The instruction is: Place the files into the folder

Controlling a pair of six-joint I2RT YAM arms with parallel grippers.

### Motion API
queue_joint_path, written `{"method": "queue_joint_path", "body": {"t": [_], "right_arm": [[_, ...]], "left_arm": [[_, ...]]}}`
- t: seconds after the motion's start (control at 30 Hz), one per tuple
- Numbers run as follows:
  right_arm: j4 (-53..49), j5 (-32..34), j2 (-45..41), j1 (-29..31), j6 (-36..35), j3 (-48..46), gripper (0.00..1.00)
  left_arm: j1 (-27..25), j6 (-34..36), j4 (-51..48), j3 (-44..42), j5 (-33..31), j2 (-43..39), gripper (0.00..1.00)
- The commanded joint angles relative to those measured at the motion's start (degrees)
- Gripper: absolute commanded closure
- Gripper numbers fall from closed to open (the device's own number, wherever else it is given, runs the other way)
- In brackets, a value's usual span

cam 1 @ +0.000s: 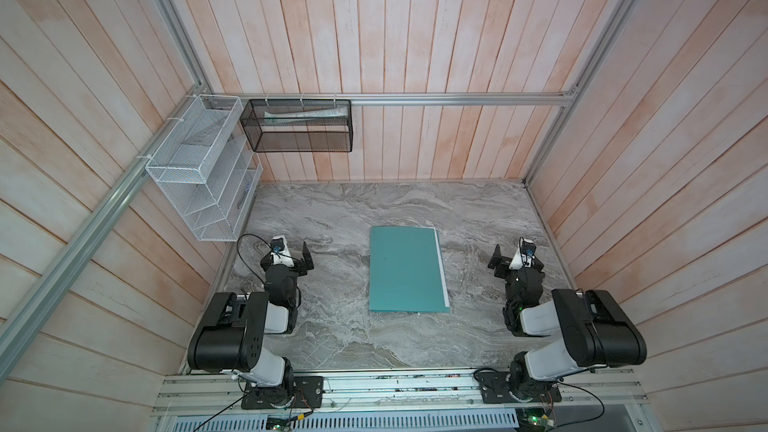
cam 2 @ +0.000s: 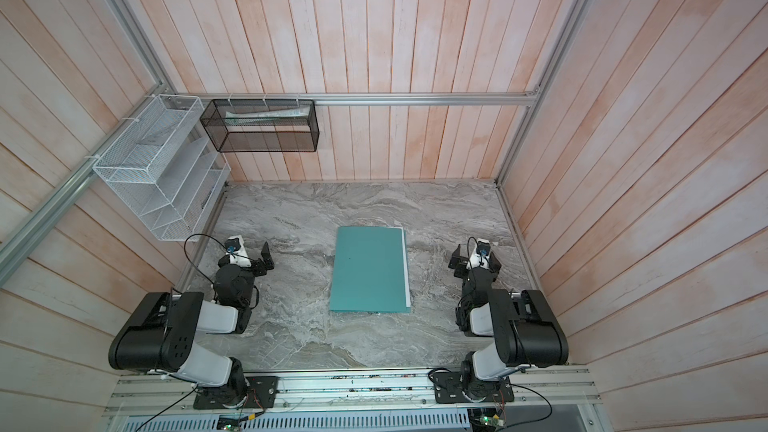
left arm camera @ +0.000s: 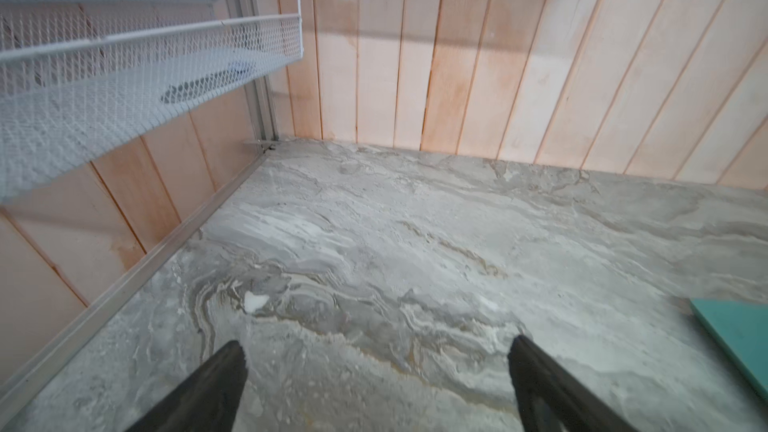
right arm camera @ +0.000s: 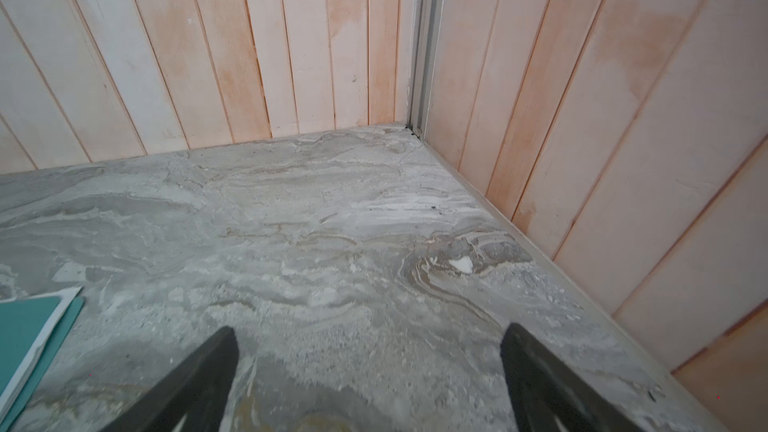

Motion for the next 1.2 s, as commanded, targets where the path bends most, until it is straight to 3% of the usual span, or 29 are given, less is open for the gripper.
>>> {"method": "queue_joint_path", "body": {"t": [0.0, 0.07, 0.13, 0.17, 0.23, 0.33, 0.4, 1.17], "right_arm": [[4.5, -1.3, -1.0, 0.3, -1.0, -2.4, 0.02], [12.5, -0.7, -2.5, 0.5, -1.2, -7.6, 0.02], [8.8, 1.7, -1.8, -0.1, 1.0, -5.4, 0.02], [4.6, 2.8, 0.2, -0.2, 1.7, -1.7, 0.02], [0.7, 2.9, 1.1, 0.7, 0.1, 1.2, 0.02], [-2.9, 2.5, 0.3, 0.5, 0.4, 2.3, 0.02], [-1.9, 2.9, 0.6, 0.4, 0.6, 2.1, 0.02], [-2.2, 2.8, 0.6, 0.5, 0.4, 2.2, 0.02]], "left_arm": [[-0.1, -0.1, -0.9, 0.3, -0.6, -0.5, 0.0], [-1.1, 1.5, 8.2, -4.9, 0.2, -1.4, 0.0], [-1.1, 1.0, 15.4, -7.3, -1.5, 0.6, 0.0], [-0.6, 0.1, 12.8, -5.6, -2.5, 1.1, 0.0], [0.1, -0.5, -3.4, 1.3, -0.3, -0.7, 0.0], [-0.5, 0.6, 1.6, 0.0, -0.8, 0.6, 0.0], [-0.6, 0.2, -3.6, 2.0, -1.2, -0.1, 0.0], [-0.6, 0.2, -2.6, 1.8, -1.5, 0.1, 0.0]]}}
